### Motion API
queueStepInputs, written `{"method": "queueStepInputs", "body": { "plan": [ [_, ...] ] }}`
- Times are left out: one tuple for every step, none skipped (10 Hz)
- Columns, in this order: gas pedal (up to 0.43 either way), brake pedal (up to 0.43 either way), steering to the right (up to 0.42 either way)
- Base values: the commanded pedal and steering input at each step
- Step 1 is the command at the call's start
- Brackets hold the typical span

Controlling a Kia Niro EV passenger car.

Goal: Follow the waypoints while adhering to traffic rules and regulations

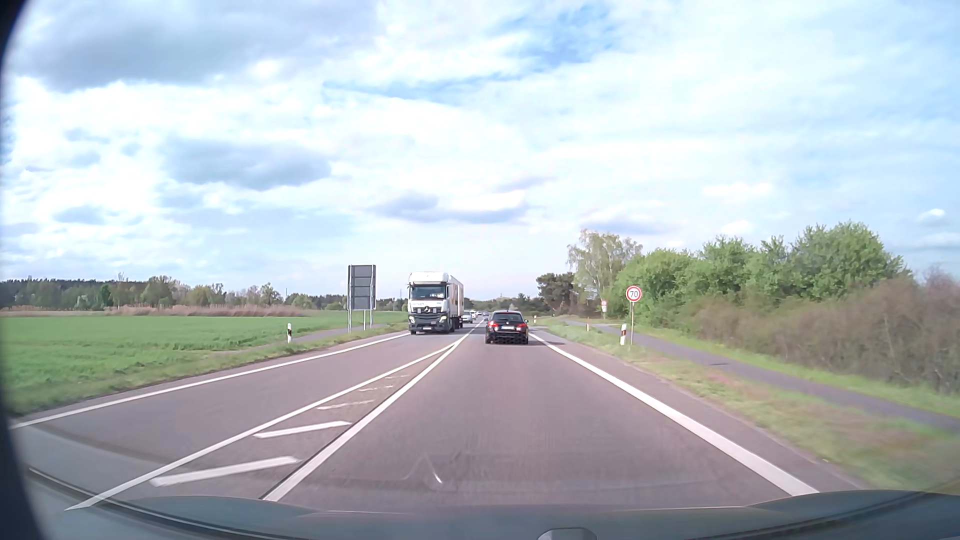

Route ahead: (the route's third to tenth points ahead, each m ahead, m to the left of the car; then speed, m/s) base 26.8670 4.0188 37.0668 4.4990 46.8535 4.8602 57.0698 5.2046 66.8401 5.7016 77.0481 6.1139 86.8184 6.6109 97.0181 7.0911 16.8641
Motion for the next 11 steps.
{"method": "queueStepInputs", "body": {
  "plan": [
    [0.299, 0.0, -0.013],
    [0.299, 0.0, -0.012],
    [0.287, 0.0, -0.012],
    [0.28, 0.0, -0.012],
    [0.248, 0.0, -0.011],
    [0.22, 0.0, -0.011],
    [0.22, 0.0, -0.01],
    [0.197, 0.0, -0.01],
    [0.189, 0.0, -0.008],
    [0.169, 0.0, -0.008],
    [0.157, 0.0, -0.007]
  ]
}}
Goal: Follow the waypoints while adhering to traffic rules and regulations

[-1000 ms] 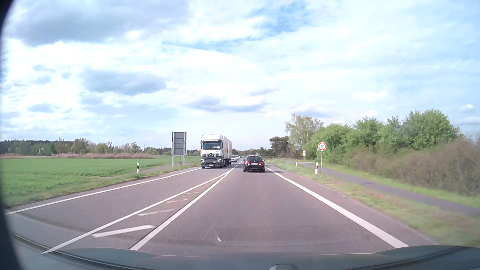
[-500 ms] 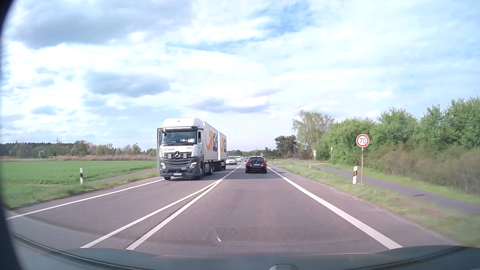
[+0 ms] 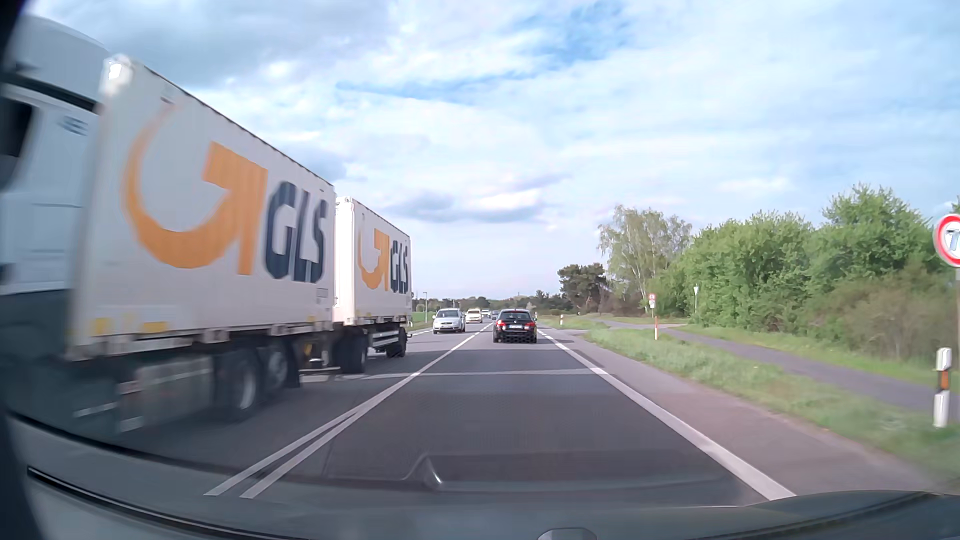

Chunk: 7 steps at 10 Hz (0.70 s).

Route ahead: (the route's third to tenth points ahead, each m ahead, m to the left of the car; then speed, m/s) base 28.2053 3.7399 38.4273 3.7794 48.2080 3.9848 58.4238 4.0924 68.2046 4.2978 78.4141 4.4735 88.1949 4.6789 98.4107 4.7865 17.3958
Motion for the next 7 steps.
{"method": "queueStepInputs", "body": {
  "plan": [
    [0.11, 0.0, -0.007],
    [0.098, 0.0, -0.007],
    [0.087, 0.0, -0.007],
    [0.087, 0.0, -0.006],
    [0.087, 0.0, -0.006],
    [0.087, 0.0, -0.006],
    [0.087, 0.0, -0.004]
  ]
}}
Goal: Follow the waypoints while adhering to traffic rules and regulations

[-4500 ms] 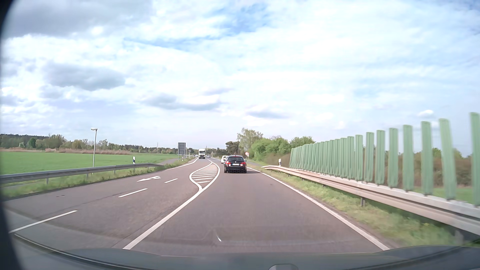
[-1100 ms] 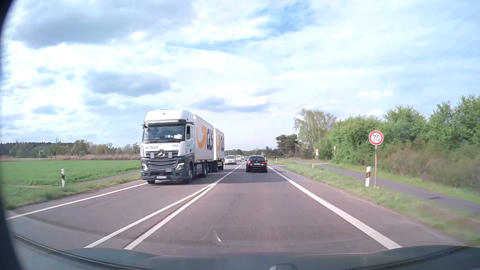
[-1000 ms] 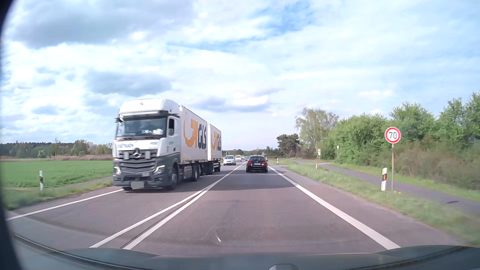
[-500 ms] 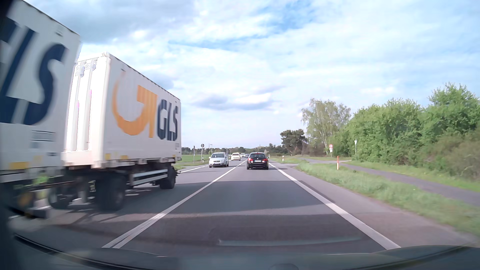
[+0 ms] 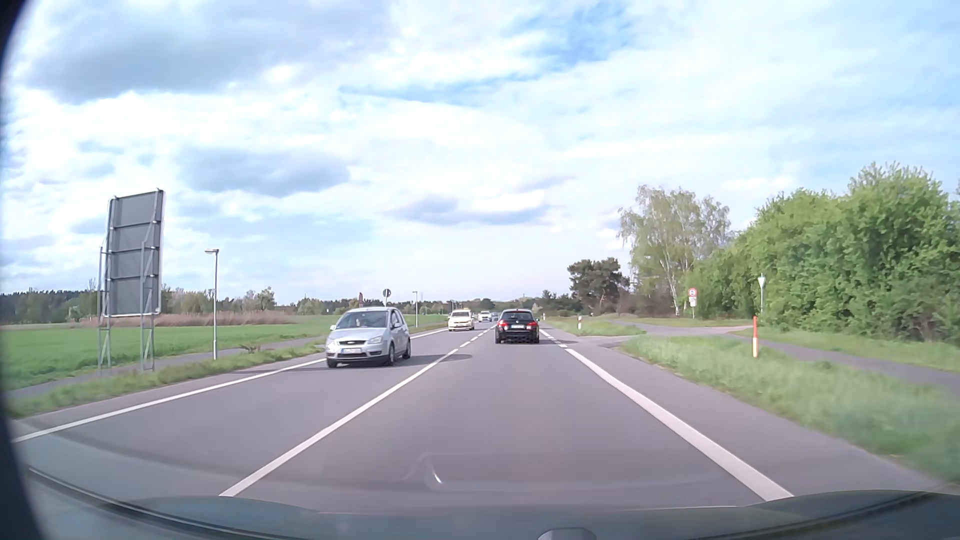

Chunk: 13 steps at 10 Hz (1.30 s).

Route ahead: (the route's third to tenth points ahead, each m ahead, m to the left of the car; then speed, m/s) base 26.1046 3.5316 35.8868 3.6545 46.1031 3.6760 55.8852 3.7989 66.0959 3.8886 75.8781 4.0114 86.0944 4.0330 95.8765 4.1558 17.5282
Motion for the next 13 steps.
{"method": "queueStepInputs", "body": {
  "plan": [
    [0.087, 0.0, -0.004],
    [0.087, 0.0, -0.004],
    [0.087, 0.0, -0.004],
    [0.087, 0.0, -0.004],
    [0.087, 0.0, -0.004],
    [0.087, 0.0, -0.004],
    [0.087, 0.0, -0.004],
    [0.087, 0.0, -0.004],
    [0.098, 0.0, -0.004],
    [0.098, 0.0, -0.004],
    [0.098, 0.0, -0.004],
    [0.098, 0.0, -0.004],
    [0.098, 0.0, -0.004]
  ]
}}
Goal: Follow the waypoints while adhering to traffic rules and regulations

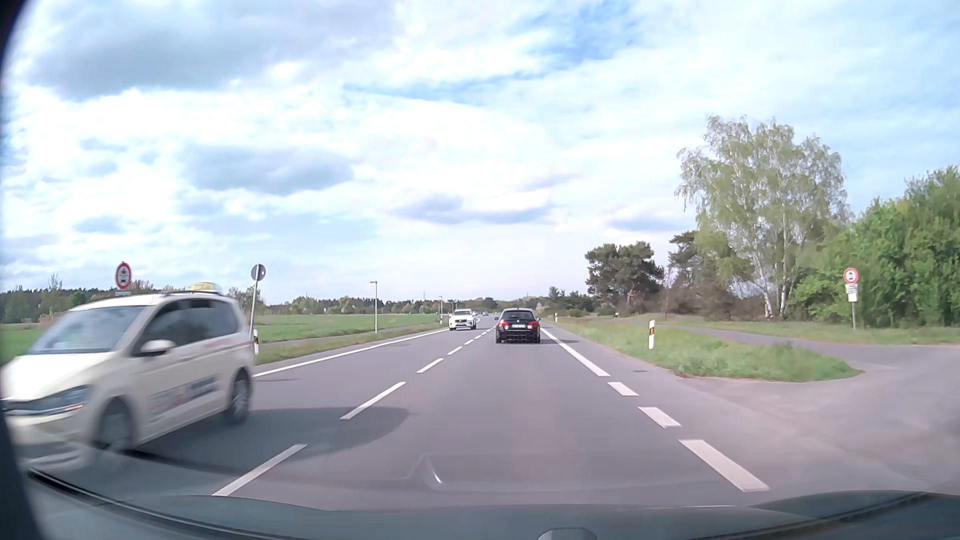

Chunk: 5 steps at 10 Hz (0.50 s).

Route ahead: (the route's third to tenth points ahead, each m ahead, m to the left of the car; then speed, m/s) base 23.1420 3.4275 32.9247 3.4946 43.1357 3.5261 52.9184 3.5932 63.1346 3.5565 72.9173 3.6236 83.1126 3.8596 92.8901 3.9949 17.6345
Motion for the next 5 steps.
{"method": "queueStepInputs", "body": {
  "plan": [
    [0.098, 0.0, -0.004],
    [0.098, 0.0, -0.004],
    [0.098, 0.0, -0.004],
    [0.098, 0.0, -0.004],
    [0.098, 0.0, -0.004]
  ]
}}
